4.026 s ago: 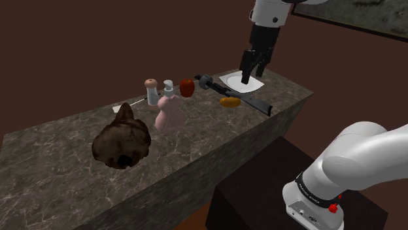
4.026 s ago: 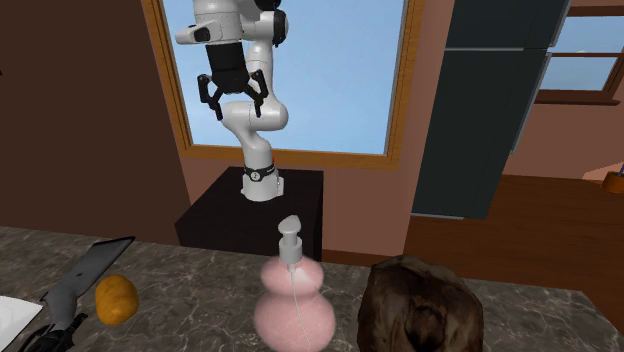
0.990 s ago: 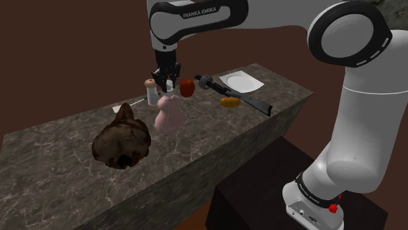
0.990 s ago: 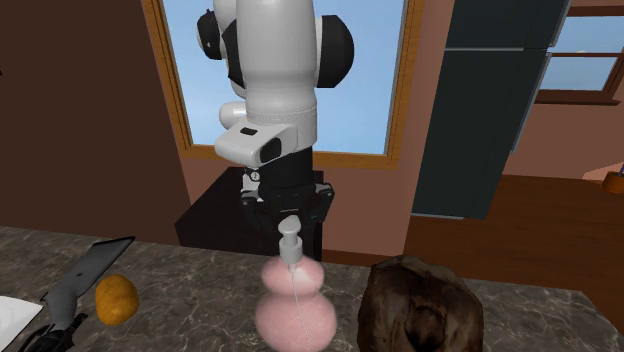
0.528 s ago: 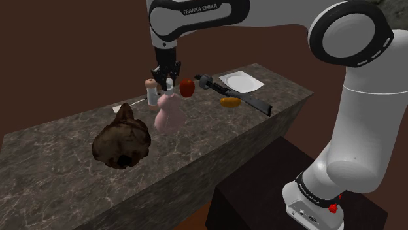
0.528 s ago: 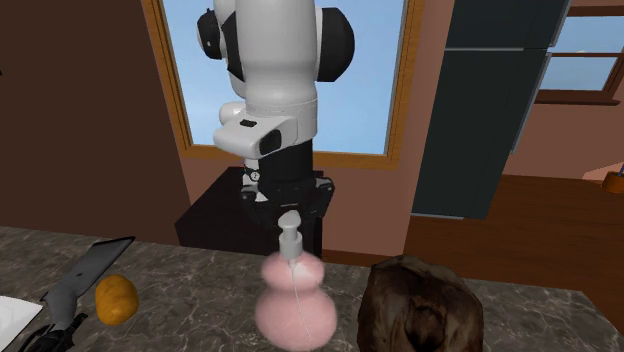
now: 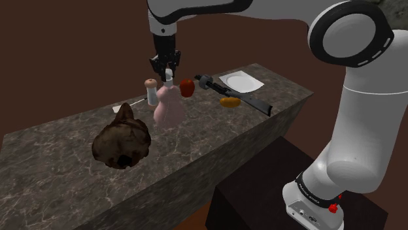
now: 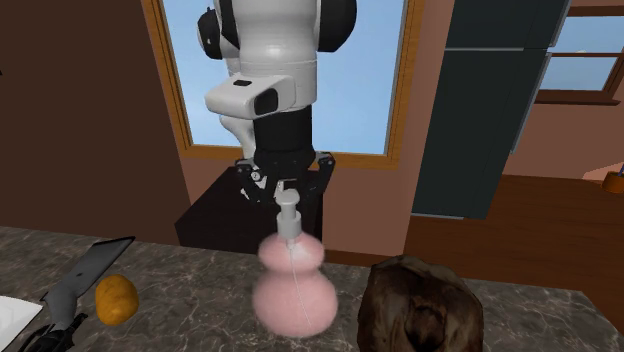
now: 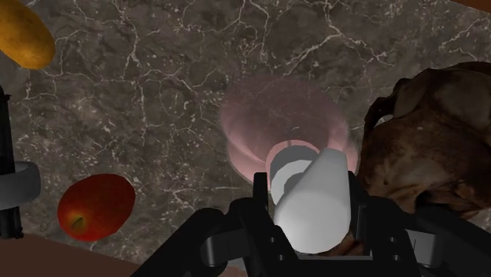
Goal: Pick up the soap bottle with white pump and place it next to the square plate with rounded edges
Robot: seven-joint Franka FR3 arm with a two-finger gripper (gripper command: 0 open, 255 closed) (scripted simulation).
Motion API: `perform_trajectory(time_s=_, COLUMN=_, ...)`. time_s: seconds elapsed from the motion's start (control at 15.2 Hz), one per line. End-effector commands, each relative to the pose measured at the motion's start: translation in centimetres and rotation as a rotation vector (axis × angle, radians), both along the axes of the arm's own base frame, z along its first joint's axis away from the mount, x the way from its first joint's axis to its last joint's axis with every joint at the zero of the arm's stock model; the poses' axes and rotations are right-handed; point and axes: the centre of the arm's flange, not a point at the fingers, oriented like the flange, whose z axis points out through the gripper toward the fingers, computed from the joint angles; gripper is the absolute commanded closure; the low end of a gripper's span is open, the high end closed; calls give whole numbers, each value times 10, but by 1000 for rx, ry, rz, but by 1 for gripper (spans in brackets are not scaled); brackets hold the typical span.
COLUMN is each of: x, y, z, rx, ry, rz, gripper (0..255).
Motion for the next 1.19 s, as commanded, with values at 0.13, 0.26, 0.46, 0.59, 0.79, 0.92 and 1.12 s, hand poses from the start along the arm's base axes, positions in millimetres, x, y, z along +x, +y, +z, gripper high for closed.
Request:
perform_trajectory(time_s=0.13, x=-1, y=1, z=22, rx=0, ry=-1, rz=0, gripper=255)
perform_trajectory(time_s=0.26, x=-1, y=1, z=33, rx=0, ry=-1, rz=0, gripper=255)
perform_trajectory(time_s=0.46, x=-1, y=1, z=47, rx=0, ry=-1, rz=0, gripper=255)
perform_trajectory(time_s=0.59, x=-5, y=-25, z=47, rx=0, ry=-1, rz=0, gripper=255)
perform_trajectory(time_s=0.79, x=-12, y=-64, z=47, rx=0, ry=-1, rz=0, gripper=255)
perform_trajectory(time_s=0.92, x=-17, y=-90, z=47, rx=0, ry=-1, rz=0, gripper=255)
perform_trajectory(time_s=1.12, x=-24, y=-129, z=47, rx=0, ry=-1, rz=0, gripper=255)
